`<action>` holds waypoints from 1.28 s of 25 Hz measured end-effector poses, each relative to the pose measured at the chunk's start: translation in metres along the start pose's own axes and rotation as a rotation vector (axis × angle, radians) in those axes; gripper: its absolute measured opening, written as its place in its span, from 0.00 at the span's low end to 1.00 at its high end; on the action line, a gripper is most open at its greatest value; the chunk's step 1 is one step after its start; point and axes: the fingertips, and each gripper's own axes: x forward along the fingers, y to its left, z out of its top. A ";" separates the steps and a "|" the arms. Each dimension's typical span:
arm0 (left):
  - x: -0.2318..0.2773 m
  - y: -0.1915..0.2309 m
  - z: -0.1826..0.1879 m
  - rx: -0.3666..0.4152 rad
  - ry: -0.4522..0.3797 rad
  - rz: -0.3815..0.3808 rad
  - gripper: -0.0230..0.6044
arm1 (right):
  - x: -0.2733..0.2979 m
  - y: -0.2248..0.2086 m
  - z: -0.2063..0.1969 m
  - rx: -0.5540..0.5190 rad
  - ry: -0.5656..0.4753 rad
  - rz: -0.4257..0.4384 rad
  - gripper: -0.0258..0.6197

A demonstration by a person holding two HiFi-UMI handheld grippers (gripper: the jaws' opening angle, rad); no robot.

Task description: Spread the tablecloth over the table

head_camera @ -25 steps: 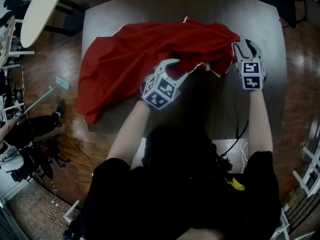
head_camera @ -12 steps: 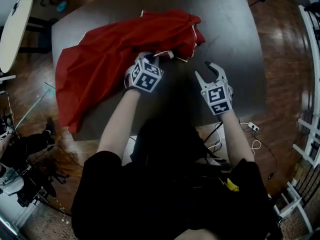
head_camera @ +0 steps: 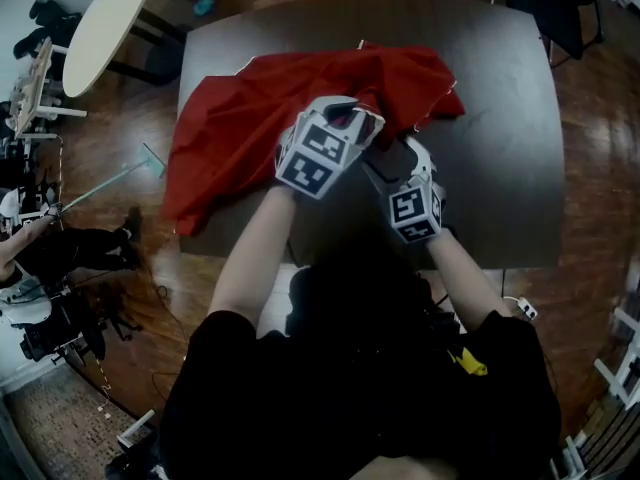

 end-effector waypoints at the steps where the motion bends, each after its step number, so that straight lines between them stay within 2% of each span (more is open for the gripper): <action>1: -0.006 0.005 -0.003 0.022 0.007 0.013 0.05 | 0.000 0.011 0.010 0.021 -0.023 0.007 0.60; 3: -0.015 0.006 -0.010 0.058 0.024 0.022 0.05 | -0.001 0.025 0.020 0.093 -0.040 0.026 0.60; 6: -0.025 -0.006 -0.013 0.074 0.027 -0.009 0.05 | 0.003 0.035 0.017 0.188 -0.005 0.037 0.60; 8: -0.031 -0.013 -0.010 0.086 0.017 -0.019 0.05 | 0.002 0.035 0.019 0.170 0.006 -0.015 0.60; 10: -0.037 -0.015 -0.006 0.097 0.009 -0.013 0.05 | -0.007 0.026 0.022 0.155 -0.004 -0.110 0.60; 13: -0.042 -0.017 -0.004 0.096 -0.006 -0.027 0.05 | -0.023 0.004 0.017 0.183 -0.010 -0.208 0.60; 18: -0.032 -0.042 0.006 0.116 -0.028 -0.109 0.05 | -0.040 0.003 0.024 0.162 -0.051 -0.194 0.60; 21: -0.028 -0.070 0.018 0.135 -0.043 -0.176 0.05 | -0.028 0.008 0.014 0.184 -0.011 -0.177 0.60; 24: -0.027 -0.078 0.025 0.156 -0.039 -0.182 0.05 | -0.020 0.001 0.000 0.155 0.053 -0.201 0.59; 26: -0.028 -0.074 0.023 0.167 -0.033 -0.166 0.05 | -0.028 -0.011 -0.012 0.147 0.084 -0.247 0.27; 27: -0.029 -0.073 0.020 0.162 -0.027 -0.168 0.05 | -0.034 -0.018 -0.020 0.148 0.090 -0.269 0.14; 28: -0.029 -0.075 0.016 0.154 -0.018 -0.180 0.05 | -0.041 -0.027 -0.027 0.146 0.092 -0.289 0.05; 32: -0.021 -0.103 -0.004 0.176 0.046 -0.280 0.05 | -0.076 -0.074 -0.046 0.084 0.109 -0.390 0.05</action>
